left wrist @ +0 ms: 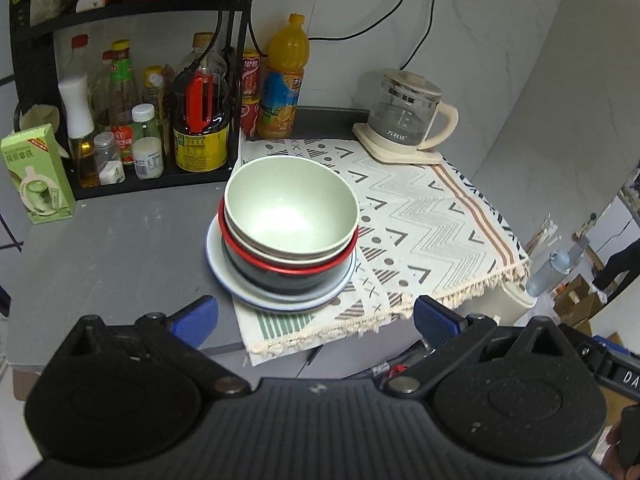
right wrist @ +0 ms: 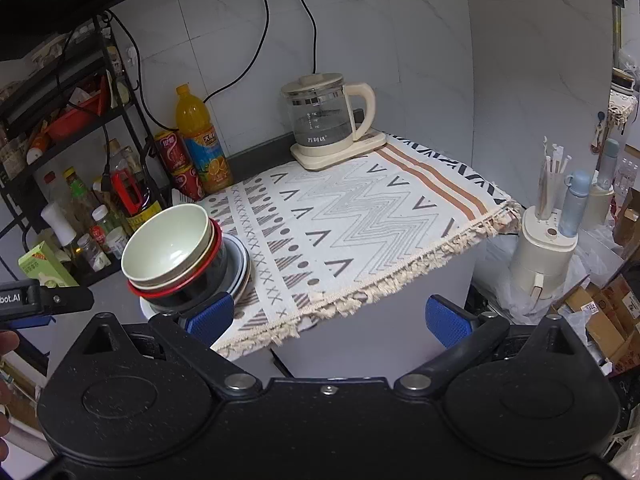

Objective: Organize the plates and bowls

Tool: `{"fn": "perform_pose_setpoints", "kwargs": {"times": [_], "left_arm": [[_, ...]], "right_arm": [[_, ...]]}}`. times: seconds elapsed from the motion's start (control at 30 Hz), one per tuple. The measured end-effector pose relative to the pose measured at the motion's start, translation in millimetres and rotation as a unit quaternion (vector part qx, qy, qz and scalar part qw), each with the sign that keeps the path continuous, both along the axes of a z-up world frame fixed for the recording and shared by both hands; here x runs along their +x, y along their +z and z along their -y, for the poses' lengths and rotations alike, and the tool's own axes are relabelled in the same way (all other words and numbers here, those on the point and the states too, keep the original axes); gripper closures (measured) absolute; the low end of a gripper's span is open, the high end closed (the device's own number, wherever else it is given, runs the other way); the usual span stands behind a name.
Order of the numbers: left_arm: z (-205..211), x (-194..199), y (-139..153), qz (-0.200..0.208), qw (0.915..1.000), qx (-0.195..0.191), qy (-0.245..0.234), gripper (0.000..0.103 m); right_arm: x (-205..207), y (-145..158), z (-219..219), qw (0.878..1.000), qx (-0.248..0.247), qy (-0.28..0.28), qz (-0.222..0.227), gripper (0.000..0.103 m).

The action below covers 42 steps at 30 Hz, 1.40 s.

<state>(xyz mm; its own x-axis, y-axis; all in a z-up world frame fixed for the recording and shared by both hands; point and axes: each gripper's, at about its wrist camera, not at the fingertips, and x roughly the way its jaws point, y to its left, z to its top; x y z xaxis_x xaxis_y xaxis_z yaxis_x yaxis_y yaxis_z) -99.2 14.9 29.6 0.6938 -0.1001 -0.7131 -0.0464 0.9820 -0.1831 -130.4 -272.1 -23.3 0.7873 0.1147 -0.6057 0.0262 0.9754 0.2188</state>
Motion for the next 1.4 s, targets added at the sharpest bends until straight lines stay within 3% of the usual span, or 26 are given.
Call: {"fn": "perform_pose_setpoints", "kwargs": {"times": [0.7,1.4], "left_arm": [[19,-61,14,0.036,0.9974,0.061,-0.017,0.0],[30,-60,12,0.036,0.9975,0.058,-0.02,0.0]], "right_arm": [[-41,10,7,0.999,-0.017,0.041,0.019,0.0],[-32,12,13,0.999,-0.022,0.043,0.025,0.0]]}}
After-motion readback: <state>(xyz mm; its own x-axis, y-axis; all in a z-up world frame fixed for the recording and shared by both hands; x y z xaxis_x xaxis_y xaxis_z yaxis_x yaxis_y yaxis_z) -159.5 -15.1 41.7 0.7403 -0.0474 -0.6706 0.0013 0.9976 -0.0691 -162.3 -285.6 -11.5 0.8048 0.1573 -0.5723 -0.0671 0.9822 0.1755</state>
